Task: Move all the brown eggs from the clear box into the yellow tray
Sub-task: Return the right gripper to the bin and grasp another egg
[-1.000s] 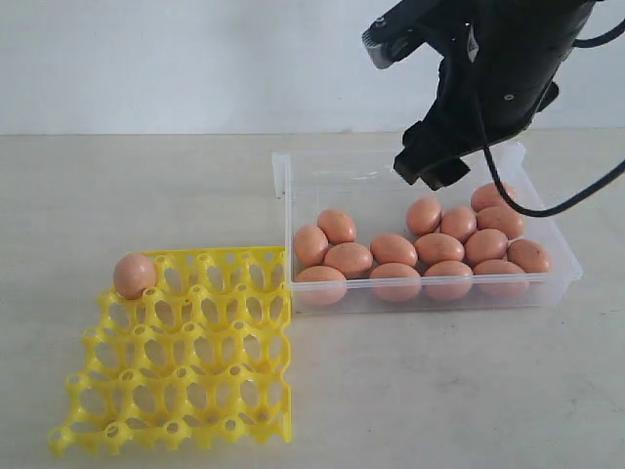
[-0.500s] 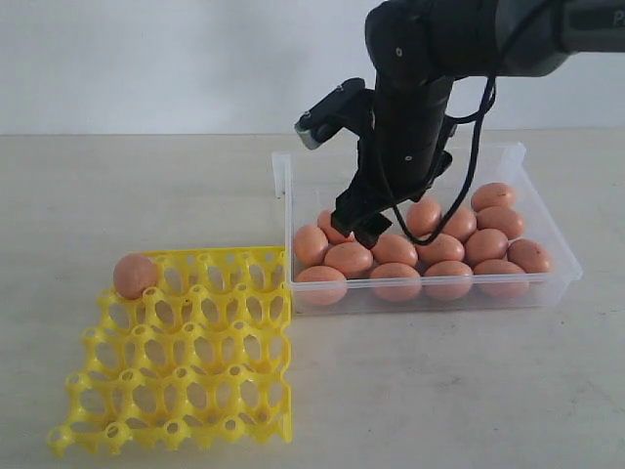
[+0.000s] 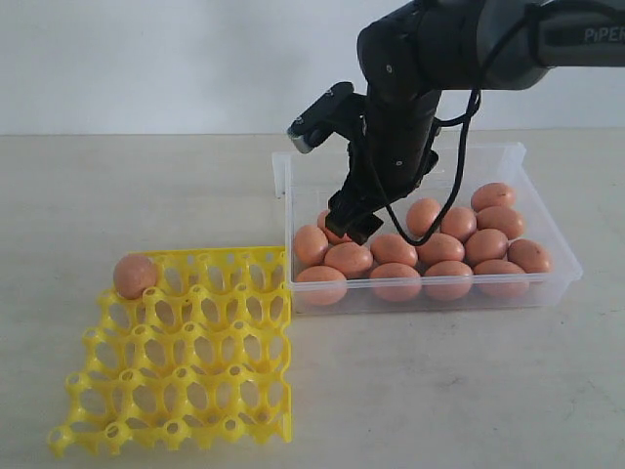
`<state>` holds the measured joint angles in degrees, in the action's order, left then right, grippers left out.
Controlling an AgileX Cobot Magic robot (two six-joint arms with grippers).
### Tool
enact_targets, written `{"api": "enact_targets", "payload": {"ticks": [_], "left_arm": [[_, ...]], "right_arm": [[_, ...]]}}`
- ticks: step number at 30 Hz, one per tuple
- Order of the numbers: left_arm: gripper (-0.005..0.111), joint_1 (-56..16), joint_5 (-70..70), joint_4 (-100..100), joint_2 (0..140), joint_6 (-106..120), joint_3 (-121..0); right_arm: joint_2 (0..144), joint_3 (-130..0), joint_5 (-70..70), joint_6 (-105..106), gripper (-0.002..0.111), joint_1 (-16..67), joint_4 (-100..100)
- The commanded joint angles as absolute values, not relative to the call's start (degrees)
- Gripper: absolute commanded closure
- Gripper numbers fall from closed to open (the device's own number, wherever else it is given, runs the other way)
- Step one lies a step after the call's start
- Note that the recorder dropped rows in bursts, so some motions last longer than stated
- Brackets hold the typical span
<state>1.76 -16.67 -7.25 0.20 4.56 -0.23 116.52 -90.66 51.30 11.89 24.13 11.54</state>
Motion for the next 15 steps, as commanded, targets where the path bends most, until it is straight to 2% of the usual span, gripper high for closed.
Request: {"api": "enact_targets", "payload": {"ticks": [1,9,15], "left_arm": [[0.103,1.40,-16.36,-6.94,0.00,4.55,0.00],[0.103,1.40,-16.36,-6.94,0.00,4.55,0.00],[0.103,1.40,-16.36,-6.94,0.00,4.55,0.00]], "right_arm": [[116.35,-90.89,51.58,12.05,0.037,23.82,12.51],[119.33,-90.89,49.88,8.88,0.037,23.82,13.33],[120.79,-90.89,49.72,7.13,0.037,20.85,12.79]]}}
